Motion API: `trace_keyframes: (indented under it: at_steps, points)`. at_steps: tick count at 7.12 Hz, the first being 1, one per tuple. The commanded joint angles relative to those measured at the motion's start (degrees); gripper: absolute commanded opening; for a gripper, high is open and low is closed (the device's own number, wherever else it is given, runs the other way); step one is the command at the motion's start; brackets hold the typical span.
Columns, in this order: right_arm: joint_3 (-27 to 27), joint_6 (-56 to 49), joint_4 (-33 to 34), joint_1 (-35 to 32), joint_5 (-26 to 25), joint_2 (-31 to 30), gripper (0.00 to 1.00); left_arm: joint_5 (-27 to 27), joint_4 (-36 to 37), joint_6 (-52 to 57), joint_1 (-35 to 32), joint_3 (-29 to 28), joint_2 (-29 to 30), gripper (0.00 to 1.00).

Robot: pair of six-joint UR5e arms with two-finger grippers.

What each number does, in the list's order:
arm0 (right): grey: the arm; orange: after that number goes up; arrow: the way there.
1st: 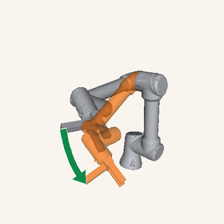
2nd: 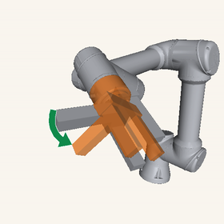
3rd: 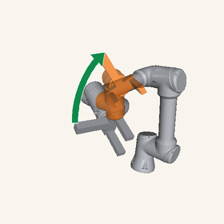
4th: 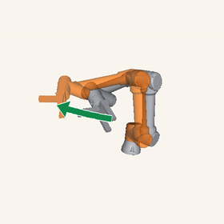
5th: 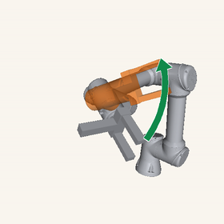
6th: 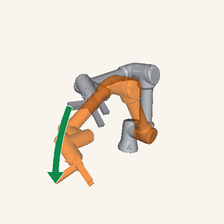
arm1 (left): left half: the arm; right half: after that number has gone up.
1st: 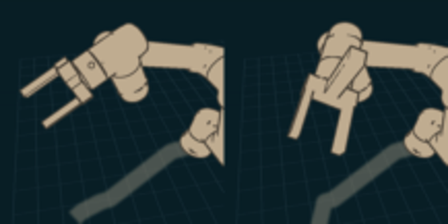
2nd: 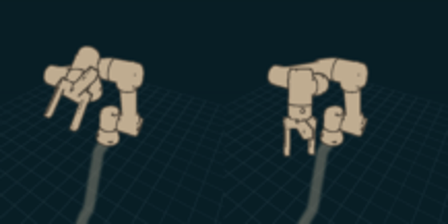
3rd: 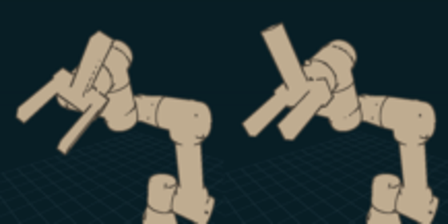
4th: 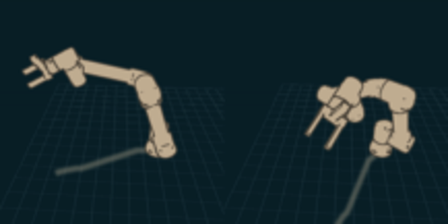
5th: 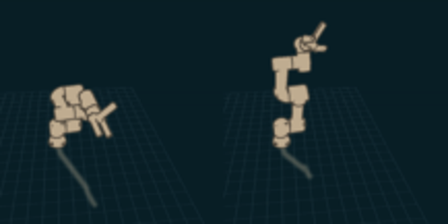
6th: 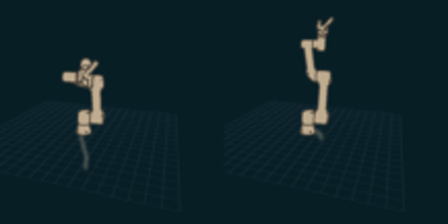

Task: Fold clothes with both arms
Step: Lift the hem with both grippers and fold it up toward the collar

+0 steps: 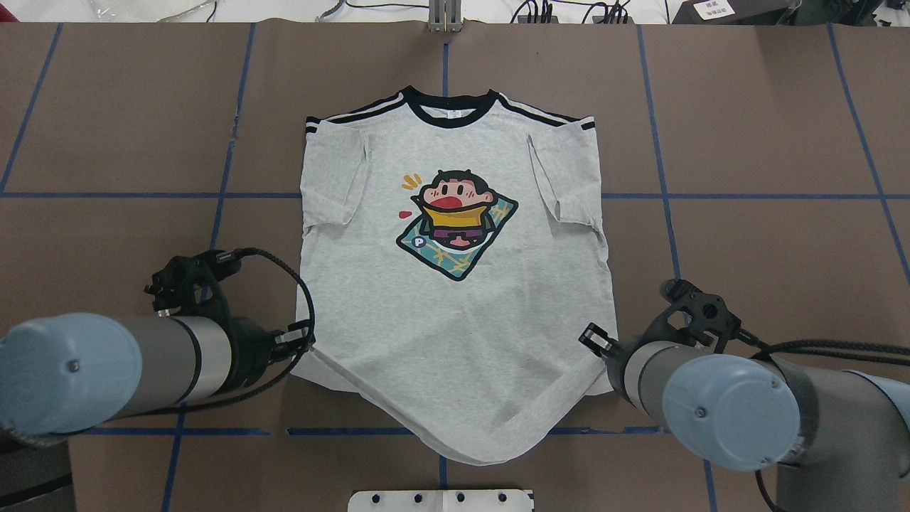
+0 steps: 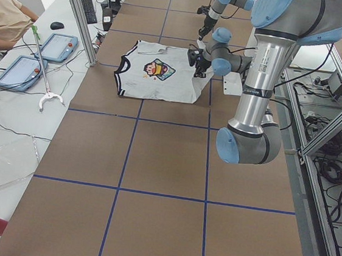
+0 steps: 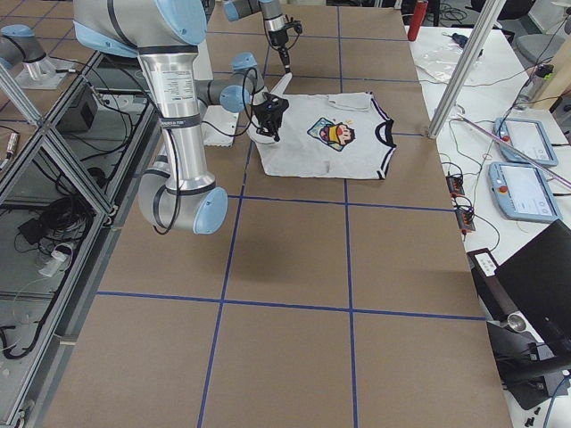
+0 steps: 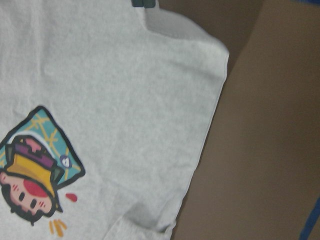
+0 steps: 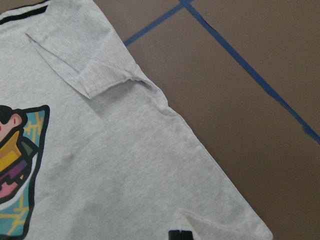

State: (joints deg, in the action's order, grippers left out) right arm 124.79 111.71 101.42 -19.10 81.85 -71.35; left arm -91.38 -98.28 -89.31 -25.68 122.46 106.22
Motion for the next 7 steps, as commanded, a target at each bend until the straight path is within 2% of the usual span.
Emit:
trace_keyframes:
  at_steps: [1,3,5,7]
  points:
    - [-8.48,-10.06,1.06,-8.2,0.06,5.42,0.0,-0.38,-0.86,7.65,-7.0,-8.78,4.33,0.0]
    - [-18.3,-14.93,-0.94,-14.19,0.15,10.23,0.0,-0.38,-12.04,7.93,-12.44,-19.92,6.71,0.0]
    - [-29.29,-18.35,-7.79,-19.81,3.21,15.69,0.0,-0.38,-22.96,8.36,-15.62,-30.3,8.81,0.0]
    - [-38.69,-21.79,-13.93,-23.08,6.21,18.6,0.0,-0.03,-26.52,8.45,-17.03,-38.4,12.94,0.0]
